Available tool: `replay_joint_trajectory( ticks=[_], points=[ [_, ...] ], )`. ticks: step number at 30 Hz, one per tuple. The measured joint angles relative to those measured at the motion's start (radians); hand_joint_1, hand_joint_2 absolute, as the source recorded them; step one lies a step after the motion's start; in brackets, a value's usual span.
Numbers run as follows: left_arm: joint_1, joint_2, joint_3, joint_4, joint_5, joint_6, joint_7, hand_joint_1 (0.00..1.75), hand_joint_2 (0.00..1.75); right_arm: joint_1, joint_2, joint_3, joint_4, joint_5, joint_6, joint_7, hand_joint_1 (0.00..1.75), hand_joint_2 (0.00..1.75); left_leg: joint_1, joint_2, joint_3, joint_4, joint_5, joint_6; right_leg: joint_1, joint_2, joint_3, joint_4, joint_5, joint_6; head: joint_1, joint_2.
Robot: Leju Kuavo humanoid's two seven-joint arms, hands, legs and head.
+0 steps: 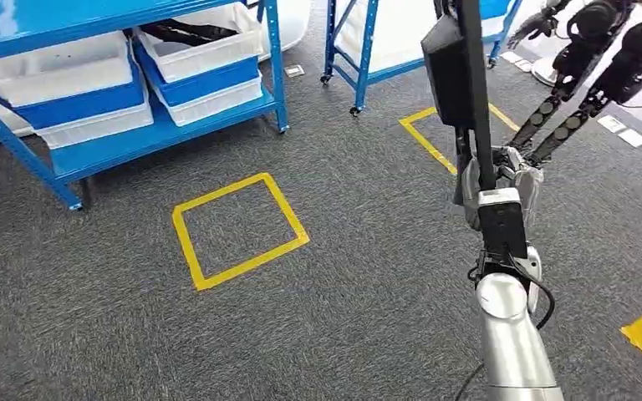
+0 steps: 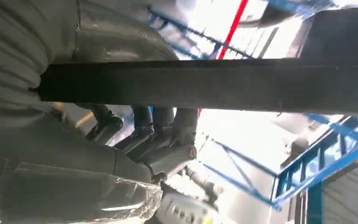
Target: Take the parts from the cabinet and place them on the table.
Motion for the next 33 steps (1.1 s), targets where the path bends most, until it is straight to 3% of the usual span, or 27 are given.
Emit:
replay_joint_trajectory(
  ticks=[1, 2, 3, 6, 7, 8, 9, 12, 13, 14, 16, 17, 18, 19, 21, 22, 23, 24, 25, 27, 28, 29, 30, 31, 32, 33],
  points=[
    [0.0, -0.001, 0.002, 0.0, 0.0, 0.0, 0.0, 0.0, 1.75, -0.004, -0.003, -0.002, -0.004, 0.031, -0.009, 0.009, 1.75, 1.75, -0.001, 0.01, 0.001, 0.005, -0.003, -0.009, -0.003, -0.045, 0.051, -0.087, 0.022, 0.008, 0.002, 0.0],
    [0.0, 0.002, 0.005, -0.002, 0.001, 0.001, 0.002, 0.0, 1.75, -0.011, -0.008, -0.004, -0.007, 0.059, -0.015, 0.018, 1.75, 1.75, -0.011, 0.02, -0.002, 0.013, -0.01, -0.02, 0.01, -0.072, 0.062, -0.108, 0.023, -0.001, 0.005, 0.0],
    [0.0, 0.0, 0.006, -0.002, -0.001, 0.002, 0.005, 0.0, 1.75, -0.012, -0.01, -0.006, -0.009, 0.081, -0.017, 0.03, 1.75, 1.75, -0.01, 0.028, 0.001, 0.013, -0.009, -0.025, 0.012, -0.048, 0.056, -0.108, 0.03, -0.016, -0.003, 0.0],
    [-0.001, 0.0, 0.006, -0.002, -0.017, 0.002, 0.019, 0.0, 1.75, -0.01, -0.045, -0.028, -0.013, 0.112, -0.019, 0.047, 1.75, 1.75, -0.006, 0.062, 0.007, 0.01, -0.01, -0.035, 0.01, -0.016, 0.045, -0.102, 0.034, -0.034, -0.006, 0.0],
    [-0.002, 0.0, 0.006, -0.002, -0.024, 0.001, 0.021, 0.0, 1.75, -0.005, -0.051, -0.032, -0.021, 0.117, -0.019, 0.05, 1.75, 1.75, 0.003, 0.034, 0.002, 0.018, -0.023, -0.044, -0.003, -0.004, 0.047, -0.104, 0.038, -0.043, -0.01, 0.0],
    [-0.002, 0.001, 0.006, -0.002, -0.03, 0.001, 0.025, 0.0, 1.75, -0.002, -0.063, -0.039, -0.031, 0.12, -0.023, 0.052, 1.75, 1.75, 0.006, -0.022, -0.009, 0.051, -0.057, -0.045, 0.0, 0.007, 0.044, -0.104, 0.041, -0.049, -0.01, 0.0],
    [0.0, 0.002, 0.005, -0.002, -0.04, 0.0, 0.029, 0.0, 1.75, 0.007, -0.069, -0.043, -0.04, 0.12, -0.025, 0.052, 1.75, 1.75, 0.005, -0.057, -0.035, 0.119, -0.104, -0.043, 0.003, 0.015, 0.042, -0.104, 0.044, -0.062, -0.013, 0.0],
    [0.004, 0.006, 0.004, -0.002, -0.051, -0.005, 0.034, 0.0, 1.75, 0.044, -0.08, -0.053, -0.062, 0.12, -0.034, 0.052, 1.75, 1.75, 0.003, -0.079, -0.1, 0.273, -0.175, -0.04, 0.012, 0.038, 0.04, -0.104, 0.046, -0.067, -0.017, 0.0],
    [0.005, 0.007, 0.001, -0.002, -0.058, -0.008, 0.034, 0.0, 1.75, 0.069, -0.089, -0.06, -0.072, 0.122, -0.038, 0.052, 1.75, 1.75, 0.003, -0.081, -0.123, 0.322, -0.184, -0.037, 0.018, 0.053, 0.039, -0.104, 0.046, -0.068, -0.016, 0.0],
    [0.005, 0.007, -0.003, -0.002, -0.064, -0.013, 0.034, 0.0, 1.75, 0.089, -0.096, -0.066, -0.082, 0.133, -0.042, 0.053, 1.75, 1.75, 0.003, -0.082, -0.118, 0.312, -0.168, -0.031, 0.021, 0.066, 0.039, -0.104, 0.048, -0.071, -0.016, 0.0],
    [0.003, 0.008, -0.008, -0.002, -0.073, -0.016, 0.033, 0.0, 1.75, 0.121, -0.106, -0.077, -0.103, 0.149, -0.05, 0.053, 1.75, 1.75, -0.003, -0.092, -0.05, 0.181, -0.093, -0.013, 0.027, 0.093, 0.039, -0.104, 0.051, -0.073, -0.016, 0.0],
    [0.003, 0.008, -0.009, -0.002, -0.077, -0.017, 0.033, 0.0, 1.75, 0.13, -0.11, -0.08, -0.113, 0.153, -0.053, 0.053, 1.75, 1.75, -0.005, -0.115, -0.004, 0.095, -0.056, 0.0, 0.028, 0.107, 0.039, -0.104, 0.052, -0.071, -0.017, 0.0],
    [0.002, 0.013, -0.009, -0.002, -0.079, -0.017, 0.032, 0.0, 1.75, 0.138, -0.112, -0.081, -0.12, 0.155, -0.054, 0.053, 1.75, 1.75, -0.007, -0.173, 0.026, 0.035, -0.053, 0.018, 0.023, 0.116, 0.038, -0.104, 0.056, -0.072, -0.014, 0.0],
    [0.002, 0.011, -0.01, -0.002, -0.081, -0.018, 0.031, 0.0, 1.75, 0.14, -0.116, -0.082, -0.126, 0.157, -0.057, 0.053, 1.75, 1.75, -0.01, -0.158, 0.029, 0.026, -0.052, 0.016, 0.033, 0.13, 0.033, -0.103, 0.058, -0.068, -0.013, 0.0],
    [-0.004, 0.014, -0.013, -0.002, -0.08, -0.024, 0.027, 0.0, 1.75, 0.155, -0.123, -0.087, -0.139, 0.169, -0.065, 0.06, 1.75, 1.75, -0.02, -0.135, 0.029, 0.025, -0.049, 0.019, 0.02, 0.15, 0.025, -0.106, 0.067, -0.054, -0.014, 0.0],
    [-0.008, 0.014, -0.015, -0.003, -0.08, -0.026, 0.026, 0.0, 1.75, 0.164, -0.124, -0.091, -0.147, 0.174, -0.07, 0.061, 1.75, 1.75, -0.022, -0.126, 0.032, 0.018, -0.043, 0.022, 0.021, 0.161, 0.023, -0.112, 0.073, -0.046, -0.017, 0.0],
    [-0.013, 0.011, -0.016, -0.003, -0.08, -0.029, 0.025, 0.0, 1.75, 0.172, -0.127, -0.095, -0.157, 0.177, -0.072, 0.061, 1.75, 1.75, -0.008, -0.109, 0.04, -0.006, -0.026, 0.022, 0.033, 0.15, 0.017, -0.106, 0.073, -0.045, -0.013, 0.0],
    [-0.016, 0.011, -0.016, -0.003, -0.08, -0.031, 0.023, 0.0, 1.75, 0.177, -0.127, -0.098, -0.162, 0.181, -0.077, 0.061, 1.75, 1.75, -0.012, -0.099, 0.046, -0.021, -0.018, 0.02, 0.029, 0.083, -0.001, -0.082, 0.057, -0.047, -0.013, 0.0],
    [-0.017, 0.01, -0.016, -0.003, -0.08, -0.032, 0.023, 0.0, 1.75, 0.175, -0.128, -0.098, -0.164, 0.184, -0.077, 0.062, 1.75, 1.75, -0.012, -0.084, 0.046, -0.023, -0.015, 0.025, 0.028, 0.053, -0.032, -0.022, 0.02, -0.053, -0.004, 0.0],
    [-0.016, 0.01, -0.017, -0.003, -0.08, -0.032, 0.023, 0.0, 1.75, 0.182, -0.128, -0.098, -0.167, 0.187, -0.078, 0.061, 1.75, 1.75, -0.012, -0.055, 0.043, -0.023, -0.015, 0.024, 0.019, 0.041, -0.102, 0.132, -0.042, -0.051, -0.003, 0.0],
    [-0.016, 0.009, -0.017, -0.003, -0.08, -0.032, 0.023, 0.0, 1.75, 0.186, -0.128, -0.097, -0.167, 0.188, -0.078, 0.062, 1.75, 1.75, -0.012, -0.041, 0.041, -0.023, -0.015, 0.024, 0.013, 0.039, -0.126, 0.189, -0.056, -0.042, -0.003, 0.0],
    [-0.017, 0.007, -0.017, -0.003, -0.08, -0.032, 0.023, 0.0, 1.75, 0.189, -0.128, -0.097, -0.167, 0.189, -0.078, 0.063, 1.75, 1.75, -0.011, -0.025, 0.041, -0.022, -0.016, 0.021, 0.005, 0.035, -0.125, 0.191, -0.051, -0.03, -0.003, 0.0],
    [-0.017, 0.006, -0.018, -0.003, -0.08, -0.032, 0.023, 0.0, 1.75, 0.19, -0.128, -0.098, -0.167, 0.189, -0.078, 0.067, 1.75, 1.75, -0.009, -0.012, 0.042, -0.021, -0.017, 0.017, -0.002, 0.029, -0.097, 0.148, -0.032, -0.016, -0.003, 0.0],
    [-0.018, 0.005, -0.018, -0.003, -0.08, -0.032, 0.023, 0.0, 1.75, 0.19, -0.129, -0.098, -0.167, 0.189, -0.079, 0.067, 1.75, 1.75, -0.004, 0.0, 0.043, -0.019, -0.02, 0.01, -0.009, 0.019, -0.051, 0.068, -0.004, 0.0, -0.004, 0.0],
    [-0.019, 0.005, -0.019, -0.003, -0.08, -0.032, 0.023, 0.0, 1.75, 0.19, -0.129, -0.098, -0.17, 0.189, -0.079, 0.067, 1.75, 1.75, -0.001, 0.011, 0.043, -0.012, -0.025, 0.0, -0.014, -0.009, 0.006, -0.03, 0.027, 0.016, -0.004, 0.0],
    [-0.019, 0.006, -0.019, -0.003, -0.08, -0.033, 0.023, 0.0, 1.75, 0.189, -0.128, -0.098, -0.171, 0.189, -0.079, 0.067, 1.75, 1.75, -0.006, 0.022, 0.043, -0.001, -0.033, -0.012, -0.02, -0.06, 0.044, -0.099, 0.036, 0.025, -0.002, 0.0]
  ],
)
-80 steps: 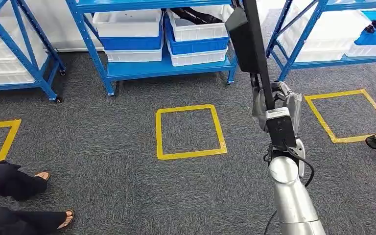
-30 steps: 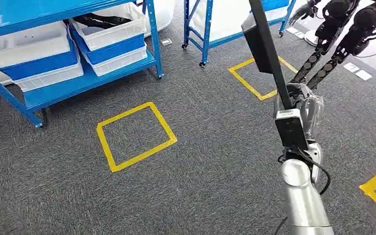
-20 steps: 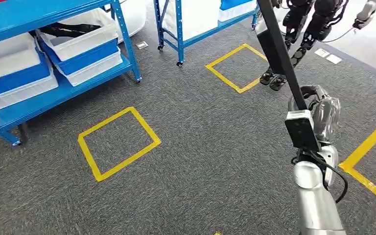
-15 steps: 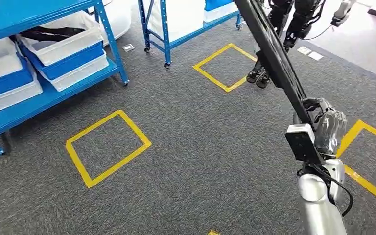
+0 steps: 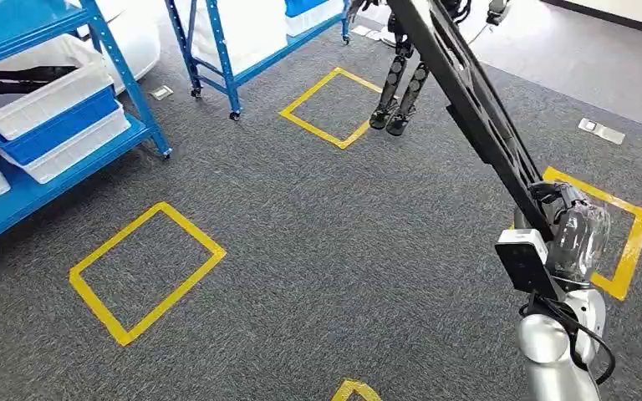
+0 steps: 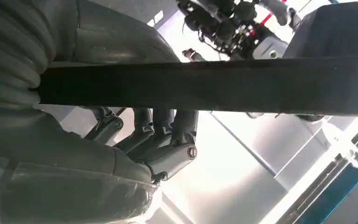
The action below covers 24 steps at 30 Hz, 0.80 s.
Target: Take the parts from the cabinet and place them on the table.
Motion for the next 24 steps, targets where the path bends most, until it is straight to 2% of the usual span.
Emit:
replay_joint_trajectory(
  ticks=[1, 2, 4, 5, 6, 7, 8, 9, 10, 11, 12, 13, 14, 15, 16, 17, 19, 20, 21, 22, 23, 24],
  points=[
    [0.0, 0.005, 0.0, -0.001, 0.0, 0.0, 0.0, 0.0, 1.75, -0.003, 0.001, 0.001, -0.002, 0.0, 0.0, 0.0, 1.75, 1.75, -0.003, 0.007, -0.006, 0.009, -0.011, -0.012, 0.017, -0.001, 0.005, 0.0, 0.001, -0.012, 0.002, 0.0],
    [0.0, 0.003, -0.001, -0.002, 0.0, 0.001, -0.001, 0.0, 1.75, 0.002, 0.001, 0.0, -0.003, 0.0, -0.002, 0.001, 1.75, 1.75, -0.008, 0.018, -0.002, 0.006, -0.01, -0.017, 0.016, 0.019, -0.001, 0.002, 0.002, -0.029, -0.007, 0.0],
    [-0.003, 0.001, -0.003, -0.002, 0.0, 0.0, -0.001, 0.0, 1.75, 0.005, 0.0, -0.001, -0.004, 0.0, -0.004, 0.003, 1.75, 1.75, -0.002, 0.036, 0.006, 0.001, -0.008, -0.022, 0.019, 0.042, -0.009, 0.003, 0.006, -0.042, -0.007, 0.0],
    [-0.005, -0.002, -0.005, -0.002, -0.001, 0.0, -0.002, 0.0, 1.75, 0.004, 0.0, -0.001, -0.005, 0.0, -0.005, 0.003, 1.75, 1.75, 0.006, 0.032, 0.004, 0.002, -0.013, -0.029, 0.011, 0.055, -0.006, 0.0, 0.009, -0.053, -0.01, 0.0],
    [-0.007, 0.0, -0.005, -0.002, -0.002, 0.0, -0.003, 0.0, 1.75, 0.004, 0.0, -0.001, -0.008, -0.003, -0.006, 0.003, 1.75, 1.75, 0.012, -0.029, -0.002, 0.023, -0.039, -0.032, 0.01, 0.066, -0.007, 0.0, 0.011, -0.056, -0.011, 0.0],
    [-0.006, -0.001, -0.005, -0.002, -0.005, -0.001, -0.005, 0.0, 1.75, 0.001, 0.001, -0.001, -0.008, -0.006, -0.006, 0.003, 1.75, 1.75, 0.012, -0.071, -0.024, 0.077, -0.077, -0.03, 0.012, 0.074, -0.008, 0.0, 0.012, -0.063, -0.012, 0.0],
    [-0.006, -0.001, -0.005, -0.002, -0.006, -0.001, -0.005, 0.0, 1.75, -0.002, 0.002, -0.001, -0.008, -0.008, -0.006, 0.003, 1.75, 1.75, 0.009, -0.091, -0.06, 0.156, -0.119, -0.028, 0.016, 0.083, -0.009, 0.0, 0.013, -0.074, -0.015, 0.0],
    [-0.005, -0.001, -0.005, -0.002, -0.009, 0.0, -0.004, 0.0, 1.75, -0.004, 0.005, -0.001, -0.008, -0.01, -0.006, 0.003, 1.75, 1.75, 0.008, -0.101, -0.104, 0.247, -0.157, -0.027, 0.02, 0.095, -0.01, 0.0, 0.014, -0.078, -0.016, 0.0],
    [-0.005, 0.0, -0.005, -0.002, -0.011, 0.001, 0.001, 0.0, 1.75, -0.004, 0.006, -0.001, -0.007, -0.012, -0.007, 0.003, 1.75, 1.75, 0.008, -0.103, -0.144, 0.319, -0.177, -0.024, 0.026, 0.11, -0.012, 0.0, 0.014, -0.08, -0.016, 0.0],
    [-0.005, 0.0, -0.005, -0.002, -0.012, 0.001, 0.006, 0.0, 1.75, -0.004, 0.008, -0.001, -0.006, -0.013, -0.008, 0.003, 1.75, 1.75, 0.008, -0.105, -0.159, 0.34, -0.17, -0.019, 0.03, 0.125, -0.013, 0.0, 0.016, -0.083, -0.016, 0.0],
    [-0.006, 0.0, -0.005, -0.002, -0.015, 0.001, 0.01, 0.0, 1.75, -0.004, 0.009, 0.0, -0.006, -0.013, -0.009, 0.003, 1.75, 1.75, 0.006, -0.106, -0.152, 0.313, -0.142, -0.011, 0.033, 0.138, -0.013, 0.0, 0.016, -0.083, -0.016, 0.0],
    [-0.006, 0.0, -0.005, -0.002, -0.021, 0.001, 0.014, 0.0, 1.75, -0.005, 0.009, 0.0, -0.006, -0.012, -0.011, 0.003, 1.75, 1.75, 0.003, -0.109, -0.125, 0.252, -0.1, -0.002, 0.035, 0.152, -0.012, 0.0, 0.018, -0.086, -0.016, 0.0],
    [-0.007, 0.0, -0.006, -0.002, -0.023, 0.001, 0.015, 0.0, 1.75, -0.008, 0.008, 0.0, -0.006, -0.011, -0.013, 0.003, 1.75, 1.75, 0.0, -0.124, -0.087, 0.17, -0.055, 0.008, 0.036, 0.166, -0.011, 0.0, 0.019, -0.085, -0.016, 0.0],
    [-0.008, 0.002, -0.007, -0.002, -0.024, 0.0, 0.015, 0.0, 1.75, -0.01, 0.007, 0.0, -0.006, -0.01, -0.016, 0.003, 1.75, 1.75, -0.004, -0.165, -0.046, 0.083, -0.015, 0.021, 0.035, 0.179, -0.011, 0.0, 0.02, -0.084, -0.016, 0.0],
    [-0.009, 0.004, -0.007, -0.002, -0.024, -0.002, 0.015, 0.0, 1.75, -0.01, 0.005, 0.0, -0.006, -0.01, -0.021, 0.003, 1.75, 1.75, -0.007, -0.206, -0.028, 0.044, -0.012, 0.031, 0.044, 0.189, -0.015, 0.003, 0.021, -0.081, -0.016, 0.0],
    [-0.011, 0.005, -0.007, -0.002, -0.031, -0.003, 0.015, 0.0, 1.75, -0.008, 0.002, 0.0, -0.007, -0.01, -0.024, 0.003, 1.75, 1.75, -0.006, -0.187, -0.026, 0.035, -0.015, 0.024, 0.042, 0.198, -0.019, 0.003, 0.024, -0.077, -0.015, 0.0],
    [-0.016, 0.003, -0.012, -0.002, -0.037, -0.007, 0.015, 0.0, 1.75, -0.001, -0.007, 0.0, -0.016, -0.013, -0.028, 0.006, 1.75, 1.75, -0.016, -0.169, -0.026, 0.035, -0.013, 0.027, 0.036, 0.22, -0.028, -0.003, 0.033, -0.063, -0.017, 0.0],
    [-0.019, 0.002, -0.015, -0.004, -0.044, -0.011, 0.015, 0.0, 1.75, 0.002, -0.013, 0.0, -0.021, -0.013, -0.029, 0.008, 1.75, 1.75, -0.016, -0.156, -0.022, 0.024, -0.005, 0.03, 0.04, 0.232, -0.033, -0.007, 0.038, -0.055, -0.015, 0.0],
    [-0.023, 0.0, -0.017, -0.005, -0.048, -0.013, 0.016, 0.0, 1.75, 0.006, -0.019, 0.0, -0.027, -0.013, -0.029, 0.01, 1.75, 1.75, -0.008, -0.138, -0.017, 0.007, 0.009, 0.03, 0.039, 0.193, -0.043, 0.015, 0.029, -0.059, -0.015, 0.0],
    [-0.023, 0.001, -0.02, -0.005, -0.053, -0.013, 0.018, 0.0, 1.75, 0.004, -0.024, 0.001, -0.031, -0.011, -0.03, 0.012, 1.75, 1.75, -0.01, -0.128, -0.015, 0.001, 0.01, 0.034, 0.046, 0.143, -0.067, 0.055, 0.002, -0.064, -0.013, 0.0],
    [-0.024, 0.002, -0.021, -0.005, -0.055, -0.014, 0.024, 0.0, 1.75, 0.002, -0.027, 0.002, -0.033, -0.009, -0.031, 0.014, 1.75, 1.75, -0.011, -0.112, -0.016, 0.002, 0.011, 0.036, 0.045, 0.119, -0.1, 0.123, -0.032, -0.067, -0.007, 0.0],
    [-0.025, 0.002, -0.022, -0.005, -0.059, -0.014, 0.029, 0.0, 1.75, 0.006, -0.029, 0.003, -0.034, -0.008, -0.031, 0.018, 1.75, 1.75, -0.013, -0.096, -0.016, 0.002, 0.011, 0.036, 0.043, 0.107, -0.136, 0.203, -0.065, -0.068, -0.005, 0.0]
  ],
)
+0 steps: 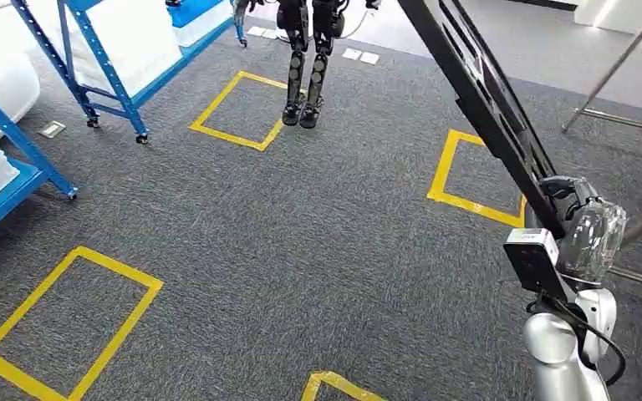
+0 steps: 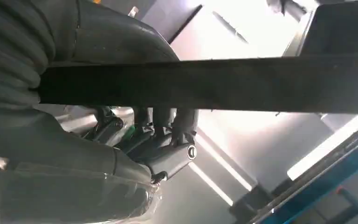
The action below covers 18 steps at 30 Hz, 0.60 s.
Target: Take the parts from the cabinet and place them on the table.
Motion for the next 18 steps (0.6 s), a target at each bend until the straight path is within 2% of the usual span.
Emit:
replay_joint_trajectory(
  ticks=[1, 2, 3, 4, 5, 6, 7, 8, 9, 11, 12, 13, 14, 15, 16, 17, 18],
  points=[
    [0.0, 0.0, -0.001, 0.0, -0.002, -0.002, 0.003, 0.0, 1.75, 0.005, -0.003, 0.002, 0.0, 0.002, 0.0, 0.004, 1.75, 1.75, -0.002, 0.015, -0.002, 0.0, 0.0, 0.0, -0.002, -0.005, -0.03, 0.068, -0.022, 0.004, -0.002, 0.0],
    [0.0, 0.0, -0.002, 0.0, -0.002, -0.005, 0.003, 0.0, 1.75, 0.01, -0.007, 0.003, 0.0, 0.003, 0.0, 0.006, 1.75, 1.75, -0.002, 0.028, -0.003, 0.001, -0.001, 0.0, -0.004, -0.008, -0.043, 0.101, -0.027, 0.012, 0.0, 0.0],
    [-0.001, 0.0, -0.002, 0.0, -0.003, -0.006, 0.003, 0.0, 1.75, 0.015, -0.011, 0.005, 0.0, 0.005, 0.0, 0.012, 1.75, 1.75, -0.002, 0.043, -0.003, 0.001, -0.001, -0.001, -0.008, -0.012, -0.031, 0.082, -0.017, 0.022, -0.001, 0.0],
    [-0.002, 0.0, -0.003, 0.0, -0.003, -0.006, 0.003, 0.0, 1.75, 0.015, -0.014, 0.005, 0.0, 0.008, 0.0, 0.013, 1.75, 1.75, -0.001, 0.055, -0.003, 0.001, -0.002, -0.002, -0.011, -0.017, 0.007, 0.019, 0.008, 0.034, 0.0, 0.0],
    [-0.004, -0.002, -0.003, 0.0, -0.001, -0.007, 0.002, 0.0, 1.75, 0.013, -0.016, 0.005, 0.0, 0.008, 0.0, 0.013, 1.75, 1.75, -0.001, 0.067, -0.001, 0.002, -0.004, -0.006, -0.015, -0.032, 0.058, -0.073, 0.039, 0.045, 0.0, 0.0],
    [-0.005, -0.002, -0.003, 0.0, 0.002, -0.009, 0.001, 0.0, 1.75, 0.009, -0.018, 0.008, 0.0, 0.008, 0.0, 0.013, 1.75, 1.75, -0.001, 0.079, 0.0, 0.006, -0.008, -0.011, -0.019, -0.074, 0.117, -0.177, 0.069, 0.054, 0.0, 0.0],
    [-0.006, 0.001, -0.003, -0.002, 0.005, -0.009, 0.0, 0.0, 1.75, 0.003, -0.019, 0.01, 0.0, 0.008, 0.0, 0.013, 1.75, 1.75, -0.008, 0.088, -0.001, 0.009, -0.013, -0.019, -0.011, -0.107, 0.135, -0.204, 0.067, 0.044, 0.003, 0.0],
    [-0.007, 0.0, -0.003, -0.002, 0.005, -0.009, -0.002, 0.0, 1.75, 0.001, -0.019, 0.013, 0.0, 0.008, 0.0, 0.014, 1.75, 1.75, -0.011, 0.098, -0.002, 0.011, -0.018, -0.026, -0.002, -0.092, 0.133, -0.211, 0.075, 0.03, 0.0, 0.0],
    [-0.008, 0.0, -0.003, -0.002, 0.005, -0.009, -0.005, 0.0, 1.75, -0.003, -0.023, 0.014, 0.001, 0.005, -0.001, 0.014, 1.75, 1.75, -0.012, 0.105, 0.003, 0.012, -0.02, -0.03, -0.004, -0.08, 0.131, -0.21, 0.077, 0.019, 0.0, 0.0],
    [-0.01, 0.0, -0.005, -0.003, 0.005, -0.009, -0.007, 0.0, 1.75, -0.013, -0.028, 0.015, 0.005, -0.001, -0.004, 0.011, 1.75, 1.75, -0.009, 0.127, 0.007, 0.009, -0.021, -0.035, -0.001, -0.057, 0.127, -0.211, 0.08, 0.007, 0.002, 0.0],
    [-0.011, 0.0, -0.005, -0.003, 0.005, -0.009, -0.008, 0.0, 1.75, -0.019, -0.031, 0.016, 0.006, -0.002, -0.005, 0.009, 1.75, 1.75, 0.0, 0.105, -0.001, 0.027, -0.037, -0.043, -0.021, -0.046, 0.13, -0.214, 0.085, -0.002, 0.0, 0.0],
    [-0.011, -0.001, -0.005, -0.003, 0.005, -0.009, -0.009, 0.0, 1.75, -0.029, -0.032, 0.017, 0.01, -0.003, -0.011, 0.004, 1.75, 1.75, 0.002, 0.044, -0.011, 0.064, -0.064, -0.048, -0.019, -0.036, 0.129, -0.214, 0.086, -0.007, -0.003, 0.0],
    [-0.008, -0.002, -0.006, -0.003, 0.005, -0.007, -0.008, 0.0, 1.75, -0.04, -0.032, 0.021, 0.018, -0.008, -0.015, 0.0, 1.75, 1.75, 0.004, 0.011, -0.039, 0.131, -0.107, -0.049, -0.017, -0.028, 0.129, -0.214, 0.088, -0.019, -0.003, 0.0],
    [-0.007, -0.003, -0.006, -0.003, 0.005, -0.004, -0.003, 0.0, 1.75, -0.049, -0.032, 0.025, 0.026, -0.012, -0.02, -0.003, 1.75, 1.75, 0.005, -0.002, -0.074, 0.21, -0.148, -0.051, -0.016, -0.016, 0.127, -0.214, 0.088, -0.02, -0.004, 0.0],
    [-0.005, -0.003, -0.006, -0.002, 0.005, 0.0, 0.002, 0.0, 1.75, -0.053, -0.03, 0.029, 0.034, -0.018, -0.027, -0.009, 1.75, 1.75, 0.005, -0.008, -0.11, 0.283, -0.179, -0.053, -0.013, -0.003, 0.126, -0.214, 0.089, -0.023, -0.004, 0.0],
    [-0.005, -0.003, -0.006, -0.002, 0.005, 0.005, 0.005, 0.0, 1.75, -0.056, -0.03, 0.031, 0.043, -0.025, -0.035, -0.014, 1.75, 1.75, 0.006, -0.009, -0.139, 0.333, -0.189, -0.052, -0.011, 0.009, 0.126, -0.213, 0.089, -0.023, -0.003, 0.0],
    [-0.004, -0.002, -0.006, -0.002, 0.005, 0.007, 0.008, 0.0, 1.75, -0.057, -0.031, 0.032, 0.052, -0.03, -0.039, -0.016, 1.75, 1.75, 0.006, -0.009, -0.141, 0.329, -0.173, -0.051, -0.011, 0.021, 0.126, -0.213, 0.089, -0.023, -0.003, 0.0]
  ],
)
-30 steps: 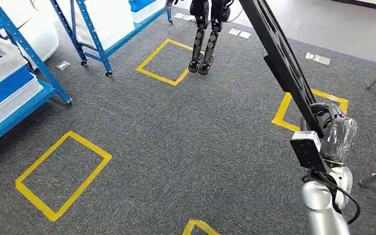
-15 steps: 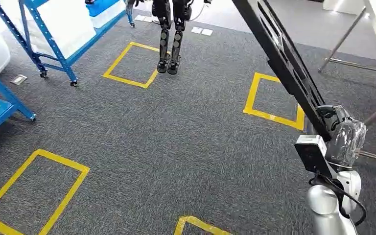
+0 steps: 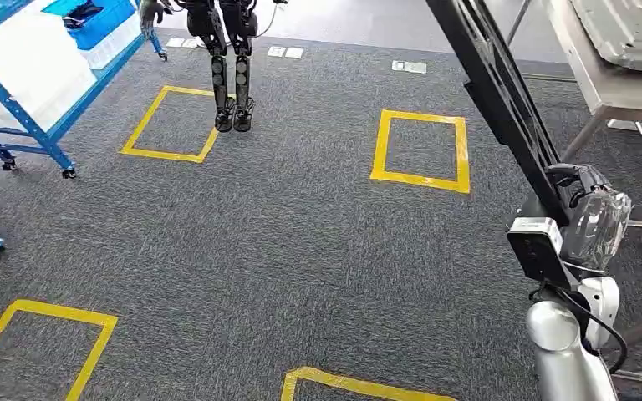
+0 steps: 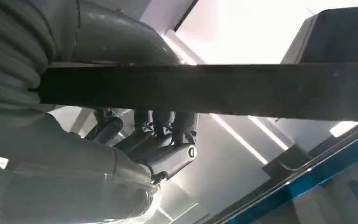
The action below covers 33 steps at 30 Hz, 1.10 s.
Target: Take the parts from the cabinet and place them on the table.
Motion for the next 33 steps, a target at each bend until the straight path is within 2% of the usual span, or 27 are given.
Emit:
replay_joint_trajectory(
  ticks=[2, 3, 4, 5, 8, 9, 10, 11, 12, 13, 15, 16, 17, 19, 20, 21, 22, 24, 25, 26, 27, 28, 29, 30, 31, 32, 33],
  points=[
    [0.001, 0.002, 0.001, 0.0, 0.003, 0.005, 0.006, 0.0, 1.75, 0.0, -0.002, 0.001, 0.016, -0.004, -0.006, -0.001, 1.75, 1.75, 0.003, -0.006, 0.054, -0.123, 0.084, 0.004, -0.001, 0.025, 0.001, 0.002, 0.001, 0.001, 0.0, 0.0],
    [0.002, 0.004, 0.003, 0.0, 0.003, 0.005, 0.006, 0.0, 1.75, 0.0, -0.002, 0.002, 0.021, -0.004, -0.014, -0.001, 1.75, 1.75, 0.006, -0.031, 0.096, -0.215, 0.131, 0.006, -0.002, 0.037, 0.001, 0.004, 0.001, 0.002, 0.0, 0.0],
    [0.005, 0.005, 0.005, 0.0, 0.003, 0.005, 0.007, 0.0, 1.75, 0.001, -0.002, 0.003, 0.024, -0.001, -0.021, -0.002, 1.75, 1.75, 0.012, -0.084, 0.124, -0.278, 0.15, 0.008, -0.003, 0.047, -0.002, 0.004, 0.003, 0.005, 0.0, 0.0],
    [0.01, 0.005, 0.007, 0.001, 0.003, 0.005, 0.009, 0.0, 1.75, 0.001, -0.003, 0.005, 0.027, 0.0, -0.027, -0.002, 1.75, 1.75, 0.011, -0.089, 0.127, -0.296, 0.146, 0.007, 0.008, 0.06, -0.008, 0.01, 0.005, 0.01, 0.001, 0.0],
    [0.013, 0.006, 0.009, 0.001, 0.003, 0.005, 0.013, 0.0, 1.75, 0.015, -0.01, 0.009, 0.031, 0.002, -0.033, -0.002, 1.75, 1.75, -0.004, -0.055, 0.128, -0.293, 0.151, 0.017, 0.001, 0.09, -0.02, -0.002, 0.019, 0.031, 0.0, 0.0],
    [0.012, 0.004, 0.009, 0.001, 0.003, 0.005, 0.012, 0.0, 1.75, 0.018, -0.014, 0.009, 0.032, 0.002, -0.033, -0.002, 1.75, 1.75, 0.002, -0.04, 0.131, -0.307, 0.161, 0.031, 0.008, 0.095, -0.027, 0.0, 0.019, 0.041, 0.0, 0.0],
    [0.012, 0.003, 0.009, 0.001, 0.002, 0.005, 0.012, 0.0, 1.75, 0.022, -0.018, 0.009, 0.034, 0.003, -0.034, -0.002, 1.75, 1.75, -0.001, -0.027, 0.132, -0.313, 0.167, 0.039, 0.004, 0.03, -0.043, 0.027, 0.003, 0.037, 0.0, 0.0],
    [0.013, 0.004, 0.01, 0.001, 0.002, 0.005, 0.011, 0.0, 1.75, 0.02, -0.02, 0.011, 0.035, 0.003, -0.034, -0.002, 1.75, 1.75, -0.001, -0.014, 0.131, -0.313, 0.168, 0.05, 0.008, -0.009, -0.066, 0.077, -0.027, 0.032, 0.006, 0.0],
    [0.016, 0.005, 0.011, 0.001, 0.002, 0.005, 0.012, 0.0, 1.75, 0.02, -0.02, 0.012, 0.035, 0.003, -0.034, -0.002, 1.75, 1.75, -0.004, 0.0, 0.13, -0.313, 0.168, 0.05, 0.007, -0.023, -0.102, 0.151, -0.06, 0.029, 0.006, 0.0],
    [0.017, 0.005, 0.011, 0.001, 0.002, 0.005, 0.012, 0.0, 1.75, 0.022, -0.02, 0.013, 0.037, 0.005, -0.034, -0.002, 1.75, 1.75, -0.006, 0.01, 0.129, -0.313, 0.168, 0.051, 0.007, -0.027, -0.126, 0.206, -0.082, 0.027, 0.007, 0.0],
    [0.019, 0.005, 0.013, 0.001, 0.002, 0.002, 0.011, 0.0, 1.75, 0.027, -0.021, 0.015, 0.04, 0.005, -0.034, 0.001, 1.75, 1.75, -0.008, 0.03, 0.126, -0.313, 0.168, 0.051, 0.006, -0.029, -0.167, 0.301, -0.112, 0.031, 0.007, 0.0],
    [0.02, 0.004, 0.013, 0.001, 0.001, -0.002, 0.01, 0.0, 1.75, 0.032, -0.022, 0.015, 0.042, 0.005, -0.034, 0.005, 1.75, 1.75, -0.01, 0.043, 0.125, -0.313, 0.168, 0.051, 0.004, -0.031, -0.17, 0.316, -0.112, 0.037, 0.007, 0.0],
    [0.02, 0.003, 0.013, 0.001, -0.002, -0.004, 0.006, 0.0, 1.75, 0.037, -0.024, 0.015, 0.043, 0.005, -0.034, 0.008, 1.75, 1.75, -0.01, 0.056, 0.125, -0.312, 0.168, 0.05, 0.004, -0.034, -0.146, 0.282, -0.099, 0.045, 0.007, 0.0],
    [0.02, 0.0, 0.013, 0.001, -0.008, -0.005, -0.002, 0.0, 1.75, 0.041, -0.027, 0.015, 0.043, 0.011, -0.034, 0.009, 1.75, 1.75, -0.01, 0.079, 0.127, -0.312, 0.166, 0.048, 0.004, -0.06, -0.049, 0.115, -0.046, 0.061, 0.007, 0.0],
    [0.02, 0.0, 0.013, 0.001, -0.008, -0.006, -0.005, 0.0, 1.75, 0.041, -0.027, 0.015, 0.043, 0.015, -0.034, 0.009, 1.75, 1.75, -0.011, 0.091, 0.13, -0.311, 0.164, 0.044, 0.004, -0.118, 0.006, 0.022, -0.025, 0.062, 0.007, 0.0],
    [0.02, 0.0, 0.013, 0.001, -0.009, -0.007, -0.007, 0.0, 1.75, 0.041, -0.027, 0.015, 0.042, 0.018, -0.034, 0.01, 1.75, 1.75, -0.022, 0.101, 0.13, -0.308, 0.158, 0.036, 0.016, -0.145, 0.019, 0.004, -0.023, 0.052, 0.008, 0.0],
    [0.02, 0.0, 0.013, 0.001, -0.01, -0.008, -0.009, 0.0, 1.75, 0.043, -0.027, 0.016, 0.04, 0.019, -0.034, 0.011, 1.75, 1.75, -0.021, 0.108, 0.132, -0.308, 0.157, 0.033, 0.021, -0.126, 0.014, 0.002, -0.017, 0.042, 0.005, 0.0],
    [0.019, -0.001, 0.013, 0.001, -0.011, -0.011, -0.011, 0.0, 1.75, 0.048, -0.031, 0.014, 0.039, 0.021, -0.033, 0.016, 1.75, 1.75, -0.02, 0.133, 0.137, -0.31, 0.155, 0.029, 0.024, -0.102, 0.008, 0.002, -0.014, 0.034, 0.005, 0.0],
    [0.017, -0.002, 0.013, 0.0, -0.011, -0.011, -0.012, 0.0, 1.75, 0.048, -0.032, 0.014, 0.038, 0.021, -0.033, 0.019, 1.75, 1.75, -0.019, 0.145, 0.139, -0.309, 0.151, 0.022, 0.016, -0.089, 0.009, -0.003, -0.01, 0.026, 0.005, 0.0],
    [0.016, 0.0, 0.013, 0.0, -0.011, -0.011, -0.012, 0.0, 1.75, 0.05, -0.032, 0.013, 0.035, 0.021, -0.033, 0.019, 1.75, 1.75, -0.011, 0.097, 0.134, -0.295, 0.138, 0.01, 0.001, -0.076, 0.014, -0.006, -0.006, 0.019, 0.005, 0.0],
    [0.016, -0.001, 0.013, 0.0, -0.011, -0.011, -0.013, 0.0, 1.75, 0.046, -0.033, 0.013, 0.032, 0.021, -0.034, 0.019, 1.75, 1.75, -0.008, 0.044, 0.118, -0.252, 0.104, 0.008, 0.0, -0.065, 0.012, -0.006, -0.004, 0.009, 0.002, 0.0],
    [0.019, -0.002, 0.013, 0.0, -0.012, -0.011, -0.013, 0.0, 1.75, 0.046, -0.033, 0.013, 0.032, 0.021, -0.034, 0.019, 1.75, 1.75, -0.006, 0.018, 0.087, -0.18, 0.061, 0.006, 0.002, -0.055, 0.012, -0.006, -0.002, -0.003, -0.002, 0.0],
    [0.021, -0.002, 0.013, 0.0, -0.012, -0.011, -0.013, 0.0, 1.75, 0.046, -0.03, 0.015, 0.031, 0.021, -0.034, 0.019, 1.75, 1.75, -0.005, 0.006, 0.048, -0.096, 0.021, 0.004, 0.003, -0.043, 0.01, -0.006, -0.002, -0.004, -0.002, 0.0],
    [0.022, -0.002, 0.013, 0.0, -0.012, -0.011, -0.014, 0.0, 1.75, 0.048, -0.029, 0.015, 0.031, 0.021, -0.034, 0.019, 1.75, 1.75, -0.004, 0.002, 0.016, -0.032, -0.001, 0.002, 0.005, -0.029, 0.01, -0.006, -0.002, -0.004, -0.003, 0.0],
    [0.023, -0.002, 0.013, 0.0, -0.012, -0.011, -0.015, 0.0, 1.75, 0.05, -0.03, 0.015, 0.031, 0.021, -0.034, 0.02, 1.75, 1.75, -0.002, 0.0, -0.002, 0.0, -0.001, 0.001, 0.005, -0.013, 0.01, -0.005, -0.002, -0.003, -0.002, 0.0],
    [0.023, -0.002, 0.013, 0.0, -0.012, -0.012, -0.015, 0.0, 1.75, 0.05, -0.031, 0.014, 0.031, 0.021, -0.034, 0.021, 1.75, 1.75, 0.0, 0.0, 0.005, -0.019, 0.024, 0.001, 0.005, 0.001, 0.01, -0.005, -0.001, -0.003, -0.003, 0.0],
    [0.023, -0.002, 0.013, 0.0, -0.012, -0.012, -0.016, 0.0, 1.75, 0.05, -0.032, 0.014, 0.031, 0.022, -0.034, 0.021, 1.75, 1.75, 0.003, -0.001, 0.03, -0.074, 0.064, 0.002, 0.004, 0.014, 0.011, -0.003, -0.001, -0.002, -0.003, 0.0]
  ],
)
